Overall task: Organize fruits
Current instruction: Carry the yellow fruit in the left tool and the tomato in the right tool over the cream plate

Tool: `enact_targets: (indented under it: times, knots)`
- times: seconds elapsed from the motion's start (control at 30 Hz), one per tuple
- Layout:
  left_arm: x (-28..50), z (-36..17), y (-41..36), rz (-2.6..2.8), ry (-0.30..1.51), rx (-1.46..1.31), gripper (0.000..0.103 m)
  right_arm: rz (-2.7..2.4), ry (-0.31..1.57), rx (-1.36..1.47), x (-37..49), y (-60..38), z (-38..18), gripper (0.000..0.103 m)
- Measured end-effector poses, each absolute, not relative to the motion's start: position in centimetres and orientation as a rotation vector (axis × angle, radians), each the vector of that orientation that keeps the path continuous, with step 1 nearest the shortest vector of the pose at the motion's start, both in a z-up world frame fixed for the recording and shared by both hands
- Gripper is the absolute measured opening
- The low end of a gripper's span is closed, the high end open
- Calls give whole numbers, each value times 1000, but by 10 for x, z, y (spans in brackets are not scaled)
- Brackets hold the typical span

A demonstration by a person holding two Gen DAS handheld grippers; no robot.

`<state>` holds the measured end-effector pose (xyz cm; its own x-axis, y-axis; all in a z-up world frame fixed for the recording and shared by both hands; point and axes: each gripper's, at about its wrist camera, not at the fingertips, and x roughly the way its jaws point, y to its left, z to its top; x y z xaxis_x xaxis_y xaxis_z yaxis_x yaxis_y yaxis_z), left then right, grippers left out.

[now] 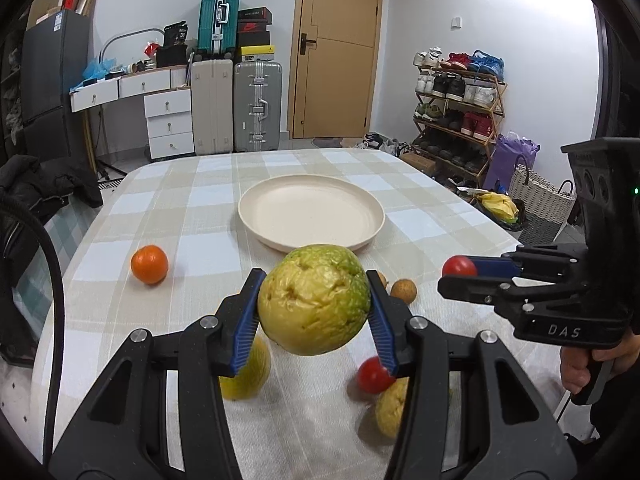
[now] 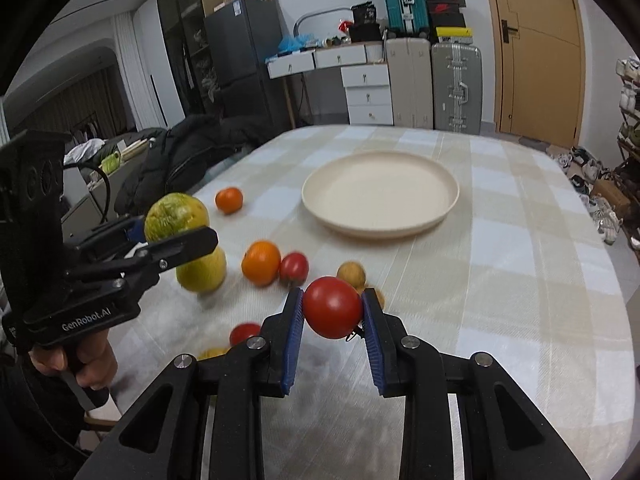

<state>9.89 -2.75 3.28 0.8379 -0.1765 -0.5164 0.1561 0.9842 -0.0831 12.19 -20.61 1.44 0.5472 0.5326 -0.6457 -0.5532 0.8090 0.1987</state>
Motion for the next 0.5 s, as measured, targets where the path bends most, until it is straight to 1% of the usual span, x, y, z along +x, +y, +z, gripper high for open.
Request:
enact_targets:
  times: [0.5]
  knots:
    - [170,44,-33,-164,567,-27,47,615,737,79,177,-212,36,29]
